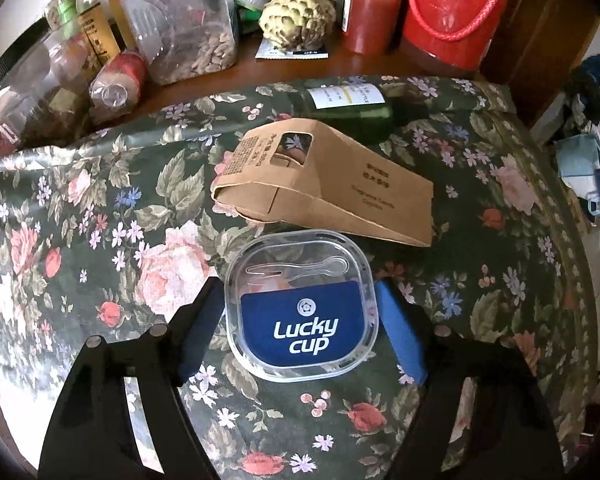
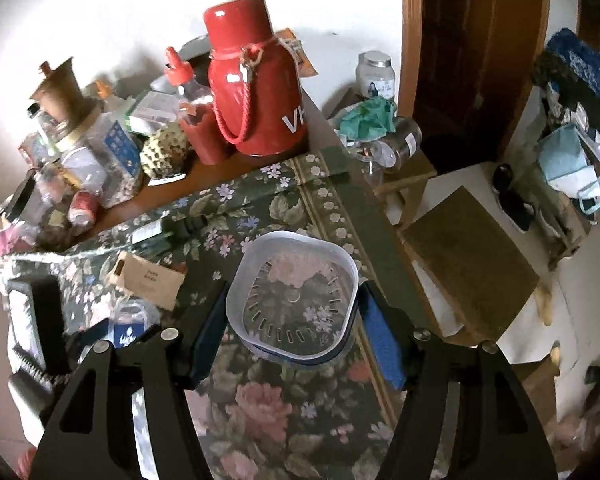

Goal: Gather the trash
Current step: 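Grasp the clear Lucky cup box with left tool while right tool grasps the blue cup, then lift the Lucky cup box and blue cup off the table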

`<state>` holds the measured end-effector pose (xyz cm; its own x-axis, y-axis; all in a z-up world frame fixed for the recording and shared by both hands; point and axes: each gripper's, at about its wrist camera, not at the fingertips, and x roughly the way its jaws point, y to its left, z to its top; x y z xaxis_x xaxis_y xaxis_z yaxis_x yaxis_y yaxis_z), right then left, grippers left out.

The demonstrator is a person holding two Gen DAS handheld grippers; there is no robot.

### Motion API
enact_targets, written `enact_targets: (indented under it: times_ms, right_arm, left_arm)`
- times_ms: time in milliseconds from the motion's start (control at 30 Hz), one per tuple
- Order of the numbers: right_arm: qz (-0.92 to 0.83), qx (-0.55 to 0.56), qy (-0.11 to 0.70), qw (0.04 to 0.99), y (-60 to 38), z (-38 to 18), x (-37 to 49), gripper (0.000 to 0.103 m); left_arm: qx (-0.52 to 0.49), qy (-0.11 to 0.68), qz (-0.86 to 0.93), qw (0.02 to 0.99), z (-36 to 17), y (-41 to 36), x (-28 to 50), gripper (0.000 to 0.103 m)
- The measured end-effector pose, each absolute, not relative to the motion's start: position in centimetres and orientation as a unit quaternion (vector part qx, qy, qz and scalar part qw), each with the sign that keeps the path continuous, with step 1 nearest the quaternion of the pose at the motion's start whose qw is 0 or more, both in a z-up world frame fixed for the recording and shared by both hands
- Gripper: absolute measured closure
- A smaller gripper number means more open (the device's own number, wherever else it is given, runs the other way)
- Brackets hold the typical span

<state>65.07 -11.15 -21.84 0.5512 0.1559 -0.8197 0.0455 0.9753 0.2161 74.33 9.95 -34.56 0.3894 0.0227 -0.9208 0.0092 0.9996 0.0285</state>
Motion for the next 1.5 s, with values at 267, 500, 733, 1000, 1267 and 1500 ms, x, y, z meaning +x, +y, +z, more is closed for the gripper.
enact_targets:
  times_ms: [267,500,733,1000,1267,1500]
  right_arm:
    - [0.082,0.102,0.455,0.881,-11.9,-19.5,61.8,0.042]
    - [0.135,0.089,0.424,0.891,-13.3,-16.5,59.0,0.043]
    - [0.181,0.065,0.373,0.908,-14.7,-12.3,55.8,0.044]
    - [0.229,0.072,0.323,0.915,-14.1,-8.1,51.5,0.045]
    - [0.241,0.073,0.278,0.927,-12.2,-5.2,45.4,0.045]
    - [0.23,0.077,0.266,0.933,-9.1,-4.6,38.6,0.045]
  left_arm:
    - [0.006,0.539,0.031,0.841,-31.6,9.4,71.0,0.03]
    - [-0.026,0.456,0.055,0.888,-22.7,7.7,64.3,0.03]
    - [-0.058,0.369,0.069,0.925,-14.6,7.0,58.3,0.03]
    - [-0.067,0.288,0.07,0.953,-7.9,6.4,50.8,0.03]
    - [-0.066,0.234,0.044,0.969,-4.8,8.3,44.1,0.03]
    - [-0.059,0.223,0.018,0.973,-4.2,11.3,36.5,0.03]
